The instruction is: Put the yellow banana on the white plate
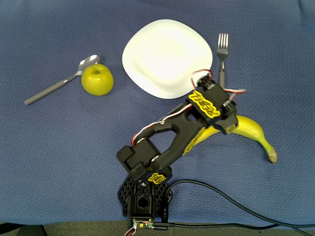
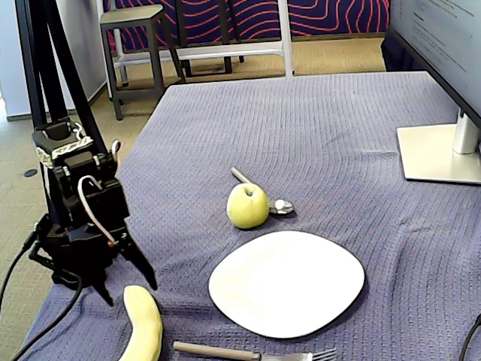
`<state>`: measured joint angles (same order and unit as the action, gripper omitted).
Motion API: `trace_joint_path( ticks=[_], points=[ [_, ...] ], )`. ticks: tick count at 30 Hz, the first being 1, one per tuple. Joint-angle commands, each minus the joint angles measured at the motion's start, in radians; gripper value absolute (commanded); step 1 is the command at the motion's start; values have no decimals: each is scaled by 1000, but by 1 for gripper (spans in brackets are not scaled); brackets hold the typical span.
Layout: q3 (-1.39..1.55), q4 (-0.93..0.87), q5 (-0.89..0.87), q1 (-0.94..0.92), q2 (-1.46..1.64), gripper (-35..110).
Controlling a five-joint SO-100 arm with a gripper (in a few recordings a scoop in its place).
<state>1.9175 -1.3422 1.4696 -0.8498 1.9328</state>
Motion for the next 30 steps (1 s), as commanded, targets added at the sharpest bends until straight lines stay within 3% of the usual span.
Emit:
trace_joint_path(
  ticks=[1, 11, 30],
  points=[
    [5, 35, 253, -67, 8, 25],
    [54, 149, 390, -109, -44, 33],
    [167, 396, 249, -20, -149, 30]
  ],
)
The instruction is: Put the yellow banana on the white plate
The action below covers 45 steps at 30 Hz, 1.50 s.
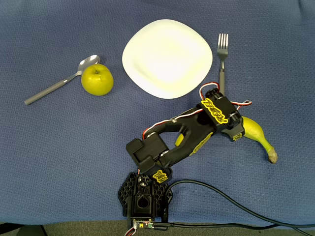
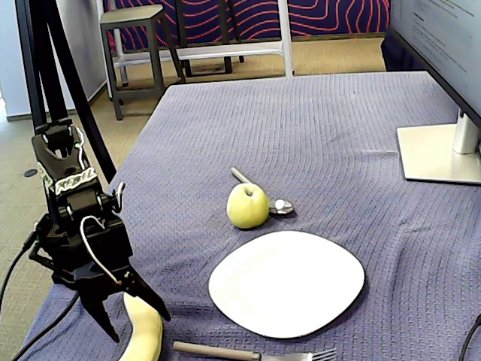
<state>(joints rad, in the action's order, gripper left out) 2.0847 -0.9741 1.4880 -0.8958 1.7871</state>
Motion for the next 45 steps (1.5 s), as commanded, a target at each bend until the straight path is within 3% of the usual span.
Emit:
trace_joint_path(
  ticks=[1, 14, 25, 34, 45],
  points=[
    [-2, 34, 204, 34, -6, 30],
    [-3, -2, -176, 118, 14, 27],
    [-41, -38, -400, 132, 31, 27],
    [-64, -187, -379, 98, 64, 27],
    [-34, -138, -376, 80, 63, 25]
  ],
)
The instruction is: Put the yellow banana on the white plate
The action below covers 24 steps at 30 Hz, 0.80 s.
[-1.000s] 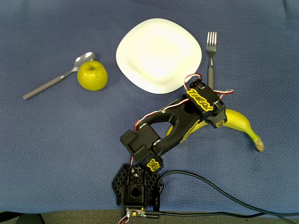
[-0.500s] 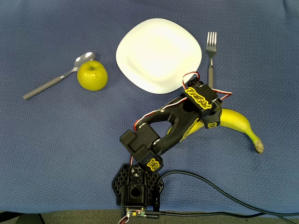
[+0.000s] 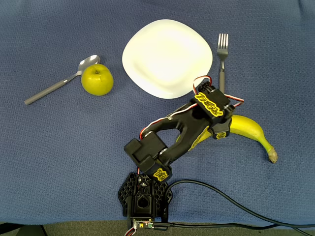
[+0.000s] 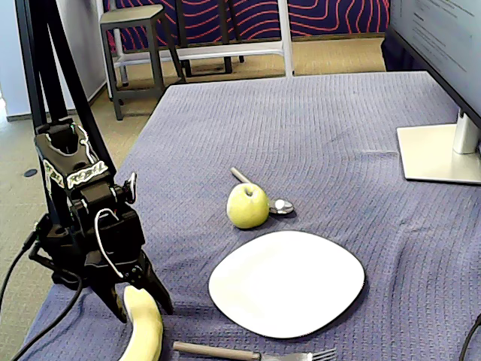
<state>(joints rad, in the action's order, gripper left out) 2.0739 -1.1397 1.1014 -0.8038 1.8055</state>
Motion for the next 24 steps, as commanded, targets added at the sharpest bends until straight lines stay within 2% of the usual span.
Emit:
trace_joint_path(
  ticks=[1, 24],
  points=[
    [-20, 40, 11, -14, 37, 24],
    [20, 244, -14, -29, -124, 22]
  ],
)
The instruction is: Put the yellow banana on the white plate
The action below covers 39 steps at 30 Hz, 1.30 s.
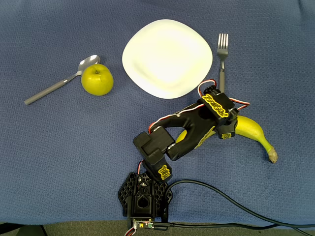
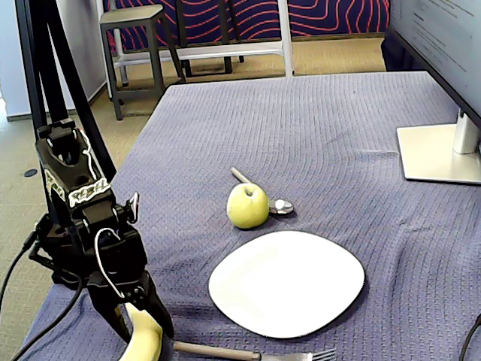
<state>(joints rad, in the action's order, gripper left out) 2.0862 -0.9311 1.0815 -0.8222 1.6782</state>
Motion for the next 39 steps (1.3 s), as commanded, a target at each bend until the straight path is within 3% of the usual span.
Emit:
trace_joint_path(
  ticks=[1, 10, 18, 32, 39],
  points=[
    [18, 49, 9, -12, 2, 21],
    [40, 66, 9, -11, 5, 0],
    [-6, -26, -48, 11, 64, 0],
    [-215, -419, -193, 101, 235, 0],
    [-199, -426, -247, 232, 275, 0]
  ],
)
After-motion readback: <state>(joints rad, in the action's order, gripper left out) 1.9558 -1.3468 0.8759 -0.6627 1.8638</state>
